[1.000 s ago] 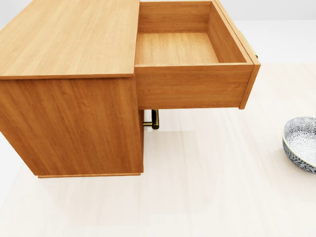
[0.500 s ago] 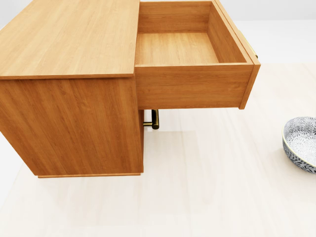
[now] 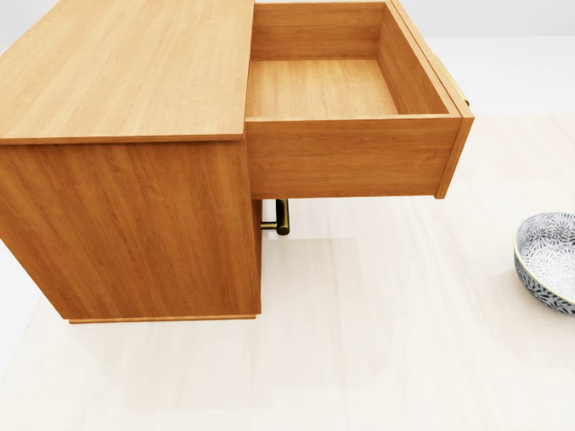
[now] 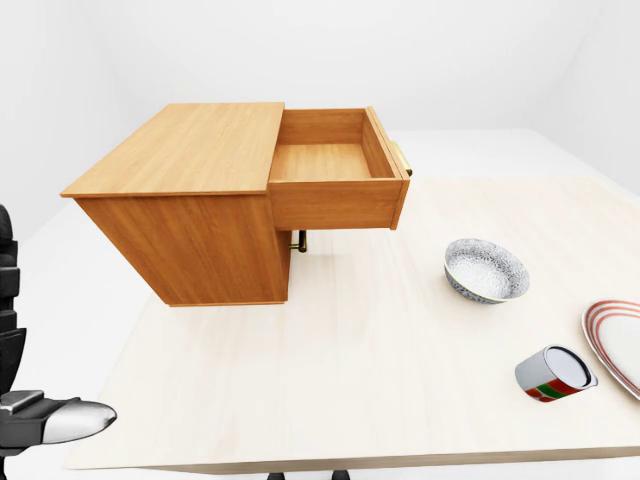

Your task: Put the ketchup in the top drawer of the cabinet.

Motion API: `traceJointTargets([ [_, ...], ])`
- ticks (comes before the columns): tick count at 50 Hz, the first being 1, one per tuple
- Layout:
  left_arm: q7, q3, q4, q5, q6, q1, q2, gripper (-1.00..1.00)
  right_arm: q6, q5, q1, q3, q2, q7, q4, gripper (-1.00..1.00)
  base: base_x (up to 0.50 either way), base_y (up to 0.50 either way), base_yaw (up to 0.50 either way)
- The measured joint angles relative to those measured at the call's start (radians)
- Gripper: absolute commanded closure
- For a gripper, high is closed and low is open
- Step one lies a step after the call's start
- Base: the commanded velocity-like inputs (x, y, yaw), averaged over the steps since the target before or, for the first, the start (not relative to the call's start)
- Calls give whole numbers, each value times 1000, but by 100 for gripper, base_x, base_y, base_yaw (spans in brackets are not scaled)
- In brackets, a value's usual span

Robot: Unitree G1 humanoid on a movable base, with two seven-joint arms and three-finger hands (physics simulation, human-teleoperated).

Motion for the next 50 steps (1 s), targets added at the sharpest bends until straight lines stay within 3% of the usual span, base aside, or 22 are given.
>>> traceJointTargets([
  [15,-1,-10,0,11,0,0,-1,-100,0,-98,-81,7,165,0,22,-100,0,0,0],
  [25,-2,-21,0,23,0,2,-3,-100,0,-135,-91,82,246,0,85,-100,0,0,0],
  [36,-2,-32,0,34,0,4,-3,-100,0,-186,-112,187,271,0,132,-100,0,0,0],
  [50,-4,-44,0,46,0,9,-6,-100,0,-241,-129,254,271,0,139,-100,0,0,0],
])
